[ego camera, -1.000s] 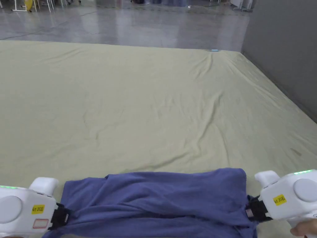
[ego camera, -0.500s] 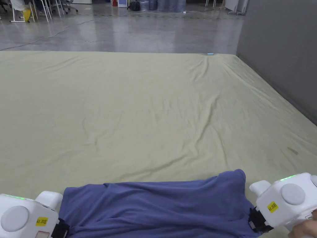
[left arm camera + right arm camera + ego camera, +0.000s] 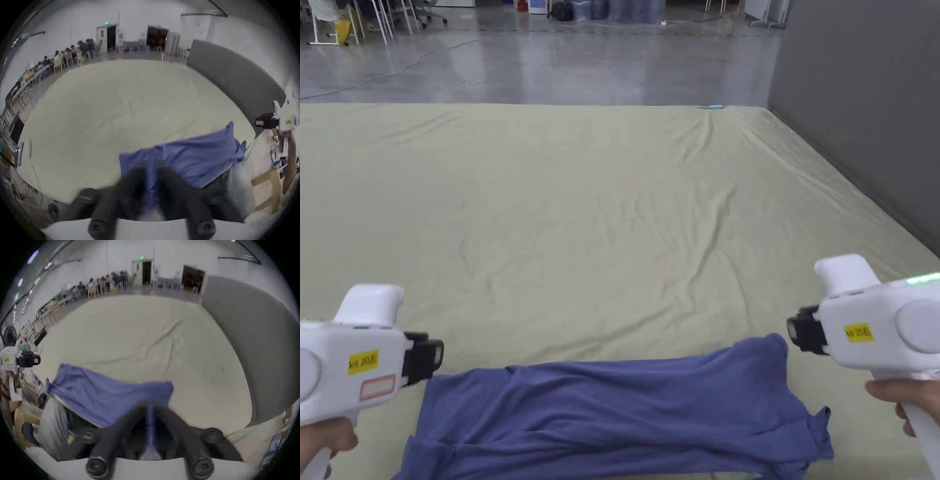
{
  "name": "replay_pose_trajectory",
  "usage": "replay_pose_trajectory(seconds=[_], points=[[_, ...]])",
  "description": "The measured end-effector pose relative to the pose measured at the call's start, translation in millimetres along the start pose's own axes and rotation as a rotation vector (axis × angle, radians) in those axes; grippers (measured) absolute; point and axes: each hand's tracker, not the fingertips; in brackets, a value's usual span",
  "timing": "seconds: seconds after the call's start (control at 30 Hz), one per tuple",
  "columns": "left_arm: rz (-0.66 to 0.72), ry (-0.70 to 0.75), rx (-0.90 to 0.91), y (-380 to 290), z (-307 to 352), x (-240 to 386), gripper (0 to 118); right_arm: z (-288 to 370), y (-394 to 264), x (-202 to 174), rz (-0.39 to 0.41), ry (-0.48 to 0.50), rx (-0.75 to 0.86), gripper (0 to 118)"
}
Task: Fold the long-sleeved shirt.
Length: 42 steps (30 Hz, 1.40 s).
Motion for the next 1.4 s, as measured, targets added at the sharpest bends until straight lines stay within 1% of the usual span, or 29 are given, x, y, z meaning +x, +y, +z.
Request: replay_pose_trajectory(seconds=[0.03, 0.1, 0.23, 0.27, 0.3, 0.33, 0.37, 0.4, 0.43, 0.47, 0.5, 0.57, 0.63, 0.67, 0.73, 0.8, 0.87, 0.97, 1.0, 1.03, 1.07, 1.1, 1.13, 1.17, 1.2, 1.23, 1.27, 1.33, 1.4], points=[[0.025, -0.014, 0.014, 2.0, -0.6, 0.8, 0, -2.2, 1.3, -5.6, -0.012, 0.017, 0.016, 0], [0.034, -0.034, -0.007, 4.8, -6.1, 0.7, 0, -10.6, 4.0, -12.8, -0.017, 0.015, -0.009, 0], [0.036, -0.028, -0.014, -1.0, -9.7, -3.8, 0, -20.3, 1.2, -20.9, -0.004, 0.031, -0.011, 0], [0.073, -0.053, -0.015, -3.0, -12.2, -10.3, 0, -19.6, 0.2, -21.1, 0.001, 0.045, -0.017, 0], [0.119, -0.093, -0.031, -4.4, -17.1, -21.4, 4, -19.0, -1.8, -21.5, -0.005, 0.059, -0.018, 0], [0.158, -0.117, -0.050, -6.7, -23.1, -33.1, 30, -18.0, -3.5, -23.4, -0.015, 0.075, -0.018, 0], [0.218, -0.138, -0.067, -11.0, -31.7, -45.8, 84, -19.1, -4.6, -24.1, -0.022, 0.092, -0.026, 0], [0.287, -0.160, -0.106, -16.0, -42.3, -57.8, 112, -20.1, -5.8, -25.0, -0.023, 0.106, -0.038, 0], [0.361, -0.182, -0.160, -22.5, -55.0, -71.8, 118, -22.2, -7.9, -26.3, -0.024, 0.110, -0.043, 0], [0.420, -0.205, -0.201, -30.1, -65.9, -83.6, 117, -24.2, -9.5, -27.8, -0.022, 0.114, -0.046, 0], [0.496, -0.274, -0.205, -40.4, -75.8, -96.0, 117, -25.6, -11.0, -29.9, -0.017, 0.119, -0.051, 0], [0.595, -0.349, -0.285, -58.4, -98.5, -116.3, 117, -28.3, -12.9, -33.5, -0.005, 0.126, -0.062, 0], [0.677, -0.449, -0.323, -79.9, -118.7, -126.8, 117, -35.4, -14.7, -37.5, 0.000, 0.133, -0.077, 0], [0.694, -0.494, -0.313, -87.9, -125.8, -128.6, 117, -36.8, -15.6, -38.8, 0.002, 0.135, -0.083, 0], [0.699, -0.604, -0.313, -99.5, -137.8, -124.5, 117, -45.0, -17.5, -39.2, -0.004, 0.138, -0.102, 0], [0.659, -0.708, -0.272, -101.3, -145.3, -114.5, 117, -49.6, -19.1, -41.2, -0.009, 0.143, -0.121, 0], [0.661, -0.691, -0.276, -98.3, -154.0, -102.7, 117, -52.8, -20.2, -44.3, -0.005, 0.144, -0.133, 0], [0.616, -0.681, -0.258, -88.7, -156.6, -95.8, 117, -58.5, -20.4, -48.4, 0.001, 0.147, -0.148, 0], [0.560, -0.662, -0.260, -86.2, -155.0, -93.7, 111, -63.6, -21.3, -48.0, -0.001, 0.149, -0.152, 0], [0.513, -0.631, -0.257, -81.8, -152.2, -92.5, 93, -64.9, -21.4, -48.6, -0.001, 0.150, -0.156, 0], [0.459, -0.554, -0.252, -80.0, -148.7, -91.2, 27, -65.7, -21.5, -49.3, 0.000, 0.152, -0.159, 0], [0.453, -0.486, -0.251, -77.9, -147.8, -88.1, 1, -66.6, -21.7, -50.2, 0.002, 0.151, -0.162, 0], [0.440, -0.407, -0.292, -80.9, -153.1, -90.5, 0, -64.2, -21.1, -50.7, 0.003, 0.149, -0.164, 0], [0.444, -0.453, -0.319, -84.0, -156.4, -92.7, 0, -64.2, -21.2, -51.0, 0.004, 0.149, -0.166, 0], [0.421, -0.474, -0.266, -82.3, -153.5, -90.2, 1, -63.9, -21.3, -51.2, 0.004, 0.148, -0.168, 0], [0.381, -0.439, -0.236, -80.1, -149.1, -87.7, 1, -63.5, -21.7, -51.1, 0.003, 0.147, -0.168, 0], [0.372, -0.408, -0.216, -78.8, -145.4, -87.2, 1, -63.0, -22.3, -50.4, 0.002, 0.147, -0.167, 0], [0.417, -0.423, -0.196, -72.7, -150.3, -111.3, 1, -61.2, -22.6, -49.7, -0.003, 0.145, -0.165, 0], [0.426, -0.422, -0.190, -68.7, -141.9, -125.2, 0, -57.9, -24.2, -50.2, -0.006, 0.139, -0.165, 0]])
